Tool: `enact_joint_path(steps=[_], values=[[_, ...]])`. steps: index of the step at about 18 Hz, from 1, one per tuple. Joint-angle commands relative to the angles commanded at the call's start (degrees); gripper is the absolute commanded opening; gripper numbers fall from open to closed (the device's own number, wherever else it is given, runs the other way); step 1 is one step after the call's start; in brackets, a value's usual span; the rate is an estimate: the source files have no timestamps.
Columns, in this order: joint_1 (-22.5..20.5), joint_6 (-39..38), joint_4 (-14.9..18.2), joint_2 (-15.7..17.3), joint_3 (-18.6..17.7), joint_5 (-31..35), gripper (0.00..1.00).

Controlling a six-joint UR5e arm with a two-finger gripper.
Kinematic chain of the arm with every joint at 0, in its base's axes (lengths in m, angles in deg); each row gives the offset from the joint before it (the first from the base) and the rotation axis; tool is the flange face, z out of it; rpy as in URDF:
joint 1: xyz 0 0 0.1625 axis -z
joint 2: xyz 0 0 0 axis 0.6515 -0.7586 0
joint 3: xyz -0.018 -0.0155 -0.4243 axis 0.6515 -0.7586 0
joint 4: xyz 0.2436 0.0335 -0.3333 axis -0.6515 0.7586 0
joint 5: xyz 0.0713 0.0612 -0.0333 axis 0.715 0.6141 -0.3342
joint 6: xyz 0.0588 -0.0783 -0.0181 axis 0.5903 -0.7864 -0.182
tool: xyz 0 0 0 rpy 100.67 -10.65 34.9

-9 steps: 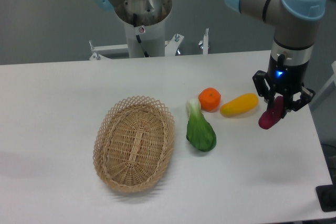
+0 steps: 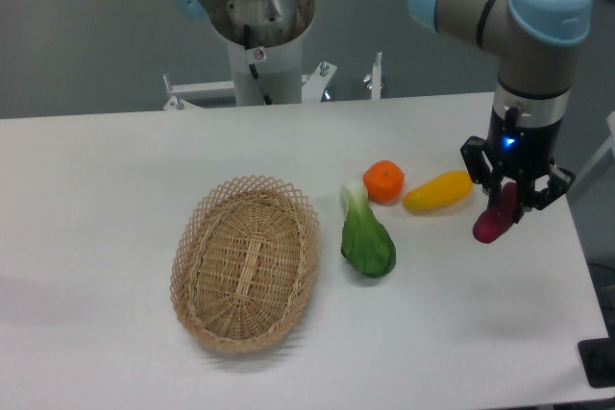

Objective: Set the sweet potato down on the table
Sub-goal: 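Hold the dark red sweet potato in the gripper and begin moving, then carry the sweet potato toward the bok choy and lower it to the table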

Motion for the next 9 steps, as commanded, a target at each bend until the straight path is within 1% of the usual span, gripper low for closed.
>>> enact_joint_path(steps=[3,4,5,7,9], values=[[0.7,-1.7,-0.1,-0.4,0.0,0.0,0.25],[1.2,-3.1,-0.1,-0.6,0.0,0.0,0.25],[2.1,-6.0,-1.1,-1.1,-0.1,0.0,0.25],[3.4,-10.0,-4.6,-1.9,-1.2,0.0,0.25],[4.3,-13.2,-9.7,-2.8,-3.4,0.0,0.25]])
